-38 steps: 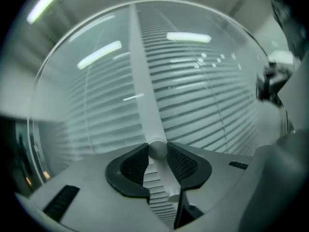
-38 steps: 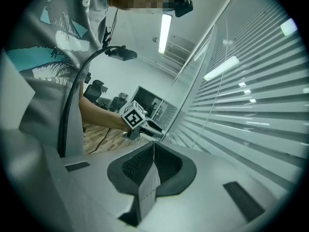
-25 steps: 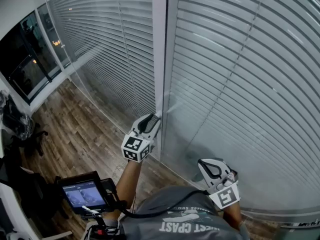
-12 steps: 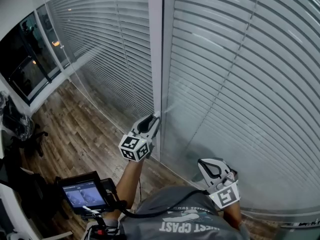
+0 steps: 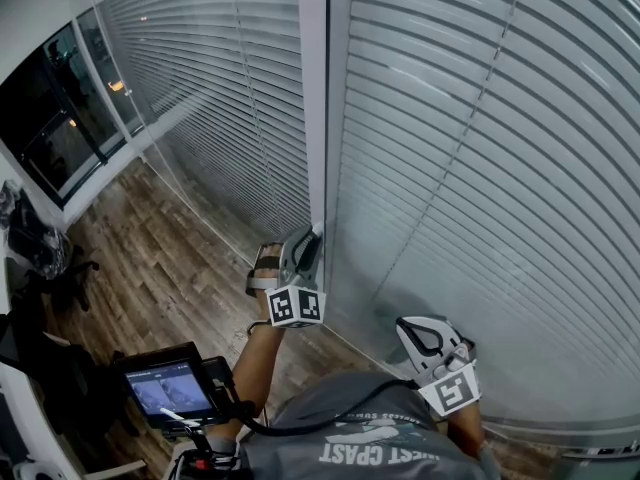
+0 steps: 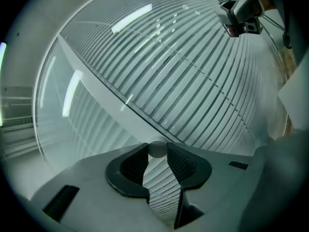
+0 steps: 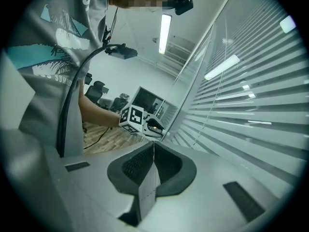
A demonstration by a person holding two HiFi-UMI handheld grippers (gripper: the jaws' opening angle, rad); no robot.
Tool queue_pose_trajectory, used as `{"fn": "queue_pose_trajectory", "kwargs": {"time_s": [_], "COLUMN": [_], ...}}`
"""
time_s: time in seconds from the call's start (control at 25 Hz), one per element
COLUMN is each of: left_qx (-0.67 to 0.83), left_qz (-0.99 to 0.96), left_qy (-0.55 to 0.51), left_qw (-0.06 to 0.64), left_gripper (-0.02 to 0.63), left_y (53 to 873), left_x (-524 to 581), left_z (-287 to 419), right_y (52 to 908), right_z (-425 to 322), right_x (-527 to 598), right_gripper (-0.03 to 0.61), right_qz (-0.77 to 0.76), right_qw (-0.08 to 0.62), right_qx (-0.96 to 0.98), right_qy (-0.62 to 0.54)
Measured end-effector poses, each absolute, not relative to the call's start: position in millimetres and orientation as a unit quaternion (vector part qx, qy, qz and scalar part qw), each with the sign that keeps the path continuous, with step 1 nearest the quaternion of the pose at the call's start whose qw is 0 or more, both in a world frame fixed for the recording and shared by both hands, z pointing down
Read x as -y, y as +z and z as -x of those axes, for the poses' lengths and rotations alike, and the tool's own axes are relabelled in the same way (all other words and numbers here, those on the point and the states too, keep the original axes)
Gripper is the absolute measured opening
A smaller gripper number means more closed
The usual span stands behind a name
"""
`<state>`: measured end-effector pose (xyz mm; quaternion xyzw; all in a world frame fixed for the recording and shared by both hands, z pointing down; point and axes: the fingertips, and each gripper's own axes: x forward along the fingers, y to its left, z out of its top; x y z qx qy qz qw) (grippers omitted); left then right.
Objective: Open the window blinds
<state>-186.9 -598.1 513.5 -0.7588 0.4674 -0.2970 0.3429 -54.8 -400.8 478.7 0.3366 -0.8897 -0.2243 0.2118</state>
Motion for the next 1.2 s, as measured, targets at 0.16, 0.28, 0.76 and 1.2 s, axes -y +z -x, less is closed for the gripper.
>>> {"fn": "queue_pose_trajectory", "kwargs": {"time_s": [0.16,0.28,0.76,1.2], "left_qx": [-0.46,-0.416,-0.391,-0.464], "left_qz": [0.842,0.909,0.903,0.771], "left_qy": [-0.191,0.01,0.108,-0.29], "left_qw": [0.208,-0.031,-0.137,0.326], "left_gripper": [0.126,0.128,0.126,0.124], "left_y": [517,511,507,512], "left_x": [601,599,605,601], "left_z": [190,198,199,187], "right_y": [480,481,477,480], "right_z": [56,55,54,55], "right_x": [401,400,400,404], "right_gripper": [0.003,0.003,0.002,0.002], "right_qz": [-0.336,-0.337,-0.336,-0.331], "right_qw": [0.211,0.211,0.215,0.212], "right_qx": [0.891,0.89,0.889,0.892], "right_qy": [-0.223,-0.224,-0.224,-0.226]}}
